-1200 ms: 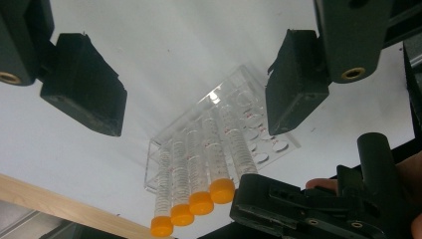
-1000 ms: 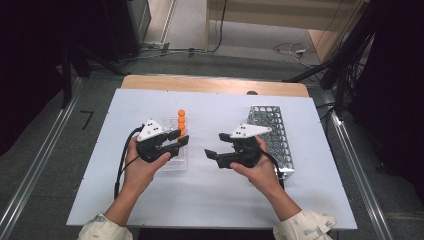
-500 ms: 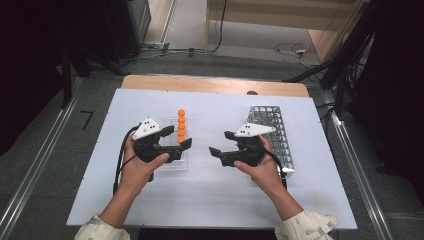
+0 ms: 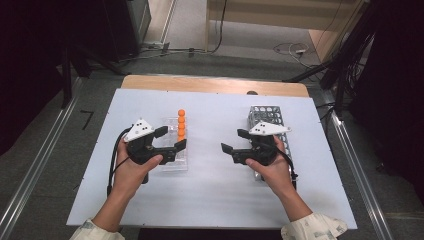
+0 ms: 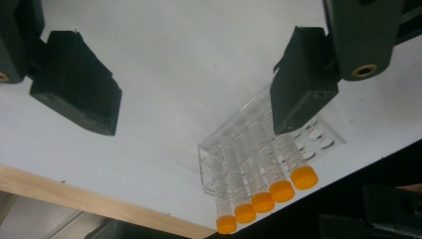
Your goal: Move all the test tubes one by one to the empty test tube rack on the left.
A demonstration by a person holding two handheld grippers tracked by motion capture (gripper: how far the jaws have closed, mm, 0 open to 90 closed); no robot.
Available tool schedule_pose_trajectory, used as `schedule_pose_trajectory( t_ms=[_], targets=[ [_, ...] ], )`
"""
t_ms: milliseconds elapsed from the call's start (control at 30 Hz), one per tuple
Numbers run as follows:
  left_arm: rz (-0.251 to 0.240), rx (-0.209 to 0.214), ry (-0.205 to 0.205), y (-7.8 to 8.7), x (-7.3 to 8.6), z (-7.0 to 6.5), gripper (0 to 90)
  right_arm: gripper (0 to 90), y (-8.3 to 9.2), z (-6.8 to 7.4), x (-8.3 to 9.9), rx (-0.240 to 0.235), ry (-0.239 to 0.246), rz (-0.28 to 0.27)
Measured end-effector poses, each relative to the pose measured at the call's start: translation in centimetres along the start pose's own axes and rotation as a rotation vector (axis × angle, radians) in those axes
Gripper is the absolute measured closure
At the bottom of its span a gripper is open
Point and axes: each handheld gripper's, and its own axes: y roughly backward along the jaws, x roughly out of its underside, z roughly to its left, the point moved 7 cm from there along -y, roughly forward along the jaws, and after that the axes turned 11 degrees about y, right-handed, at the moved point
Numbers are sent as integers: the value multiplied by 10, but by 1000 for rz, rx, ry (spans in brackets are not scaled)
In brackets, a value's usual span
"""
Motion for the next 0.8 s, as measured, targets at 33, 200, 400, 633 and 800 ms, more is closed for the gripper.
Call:
schedule_pose_trajectory(
  t_ms=[33, 200, 400, 633, 800],
  targets=[
    [0, 2, 1, 0, 0, 0, 192, 187, 2, -1, 0, 3, -3, 0],
    [12, 4, -3, 2, 3, -1, 183, 188, 7, -5, 3, 17, -8, -3],
    [1, -6, -6, 9, 2, 1, 181, 188, 13, -8, 4, 28, -15, -11],
    [4, -25, -7, 13, 6, 7, 181, 188, 20, -12, 7, 47, -15, -12],
    [3, -30, 2, 16, 7, 10, 181, 188, 25, -16, 10, 55, -22, -12]
  ],
)
